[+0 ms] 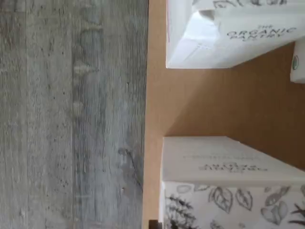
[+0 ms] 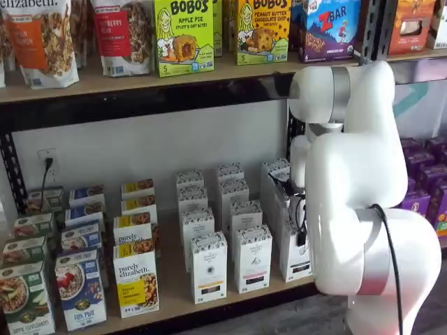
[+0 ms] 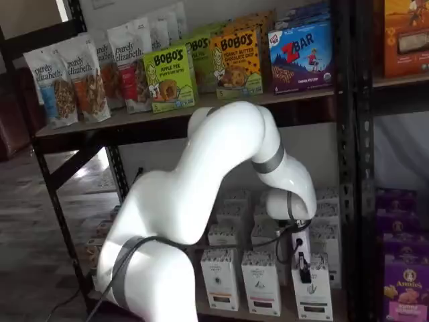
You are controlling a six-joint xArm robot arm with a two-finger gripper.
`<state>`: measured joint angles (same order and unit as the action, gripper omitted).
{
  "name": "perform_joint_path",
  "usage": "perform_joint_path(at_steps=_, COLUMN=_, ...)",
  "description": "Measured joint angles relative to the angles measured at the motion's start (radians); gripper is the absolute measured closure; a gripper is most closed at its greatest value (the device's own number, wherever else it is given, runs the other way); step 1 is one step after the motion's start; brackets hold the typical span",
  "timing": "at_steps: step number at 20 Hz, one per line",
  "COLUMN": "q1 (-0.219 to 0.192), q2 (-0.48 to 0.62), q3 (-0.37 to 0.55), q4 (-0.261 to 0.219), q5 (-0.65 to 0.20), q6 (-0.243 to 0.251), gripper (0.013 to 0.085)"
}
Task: Pick up the white box with a green strip in the middle, on the bottom shelf, the sixth box from the left
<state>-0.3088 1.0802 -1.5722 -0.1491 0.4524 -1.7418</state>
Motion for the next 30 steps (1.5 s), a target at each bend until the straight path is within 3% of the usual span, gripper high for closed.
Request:
perform_joint_path(at_steps=2, q1=0.001, q2=-0.003, q3=0.004, q4=-0.002, q5=0.000, q6=0.003, gripper=0.0450)
perform_joint_path(at_steps=5, q1=0.001, q2=-0.013, q3=0.023, q4=-0.054, q5=-0.018, q6=0.049, gripper=0.0450)
perform_joint_path(at_steps=11, q1=0.000, q2=-0.061, q3=0.104, q4=-0.081, q5=-0.059, q6=0.076, gripper=0.0450)
perform_joint_path(at_steps=16, q1=0.008, q2=-0.184, q3=0.274, q4=-0.093, q5=-0.094, q6=0.098, gripper=0.0450)
perform_joint_path(at_steps=20, q1=0.021, q2=-0.314, q3=0.427, q4=-0.037, q5=-0.112, q6=0.061, gripper=0.0450)
perform_joint_path(at_steps=28, q1=0.022, q2=-0.607, q3=0.750, q4=-0.160, q5=-0.176, q6=0.181, gripper=0.0450)
perform_joint_path(at_steps=30, q1=0.025, q2=-0.671, q3=0.814, q4=-0.160, q5=-0.179, q6=0.183, gripper=0.0450)
